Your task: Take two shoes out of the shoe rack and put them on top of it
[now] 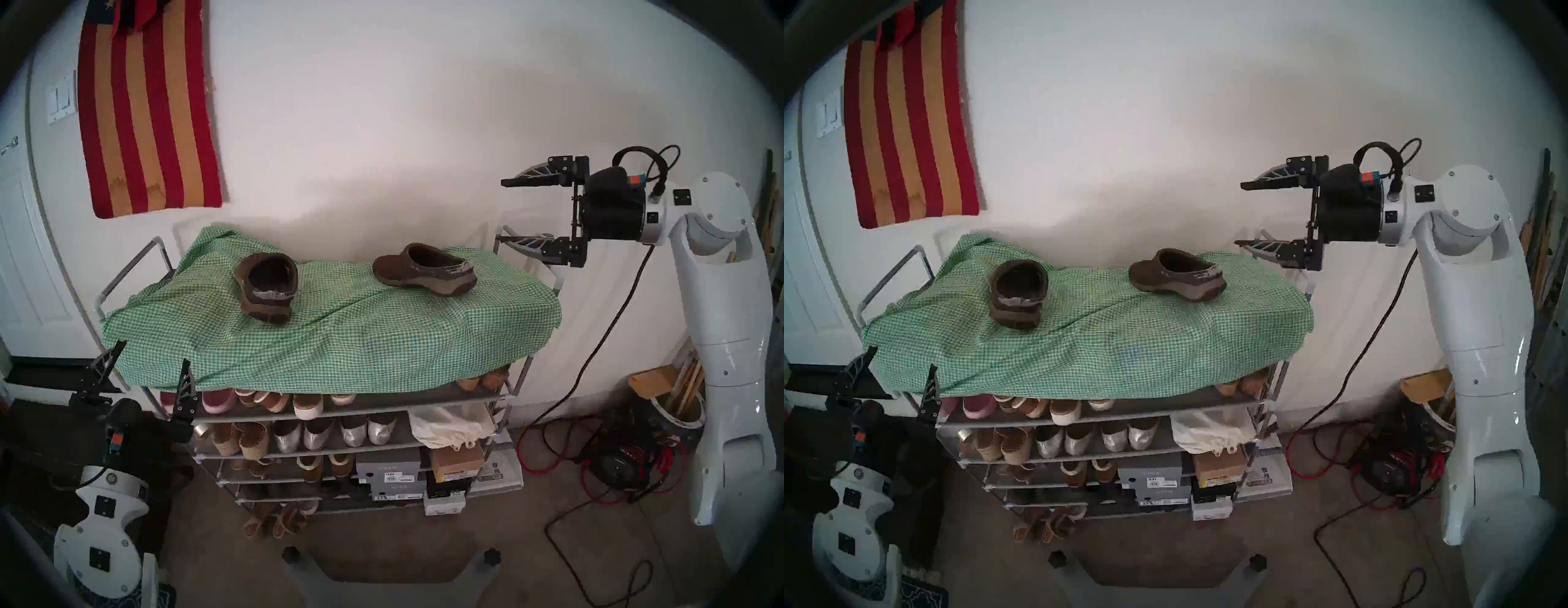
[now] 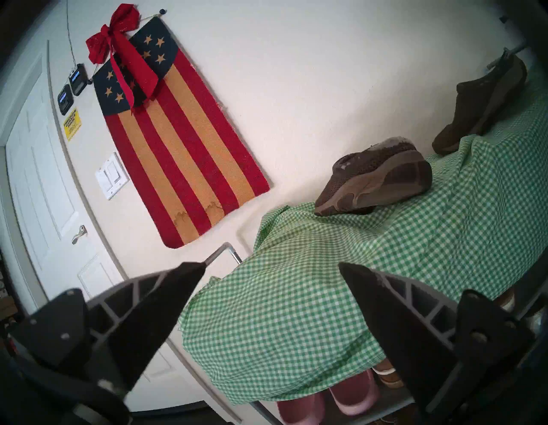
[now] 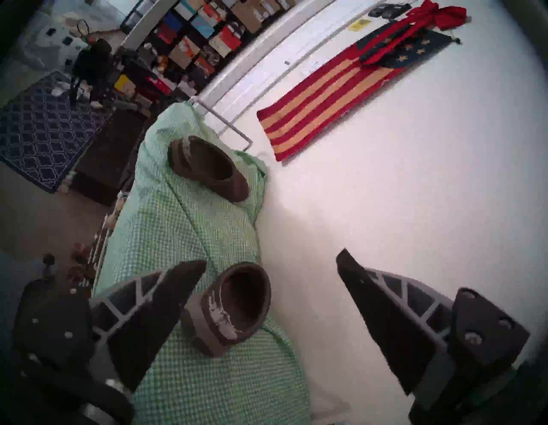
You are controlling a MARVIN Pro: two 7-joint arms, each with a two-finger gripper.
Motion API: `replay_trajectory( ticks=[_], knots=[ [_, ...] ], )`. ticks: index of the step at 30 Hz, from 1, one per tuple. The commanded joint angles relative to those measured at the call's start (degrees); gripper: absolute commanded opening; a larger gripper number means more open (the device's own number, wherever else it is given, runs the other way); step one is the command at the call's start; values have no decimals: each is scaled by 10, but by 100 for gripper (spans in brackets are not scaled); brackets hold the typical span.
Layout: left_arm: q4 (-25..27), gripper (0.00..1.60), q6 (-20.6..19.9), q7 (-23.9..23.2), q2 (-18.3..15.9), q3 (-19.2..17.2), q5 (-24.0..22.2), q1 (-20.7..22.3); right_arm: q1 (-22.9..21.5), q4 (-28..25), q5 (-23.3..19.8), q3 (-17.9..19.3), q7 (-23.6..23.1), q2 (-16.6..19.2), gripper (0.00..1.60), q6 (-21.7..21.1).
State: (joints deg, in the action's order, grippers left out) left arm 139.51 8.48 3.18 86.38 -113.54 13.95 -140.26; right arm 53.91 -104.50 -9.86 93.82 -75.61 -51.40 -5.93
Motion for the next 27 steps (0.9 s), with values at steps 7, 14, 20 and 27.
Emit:
replay_trajectory(
  ticks=[7,14,20,27],
  knots=[
    [5,160,1,0,-1,-1,1,1,103,-69,-46,64,-19,-38,160,-24],
    [5,160,1,0,-1,-1,1,2,154,-82,-45,101,-24,-60,160,-33],
    [4,160,1,0,0,0,1,2,198,-73,-39,131,-25,-86,160,-41],
    [4,160,1,0,0,0,1,3,249,-64,-34,150,-35,-122,160,-47]
  ],
)
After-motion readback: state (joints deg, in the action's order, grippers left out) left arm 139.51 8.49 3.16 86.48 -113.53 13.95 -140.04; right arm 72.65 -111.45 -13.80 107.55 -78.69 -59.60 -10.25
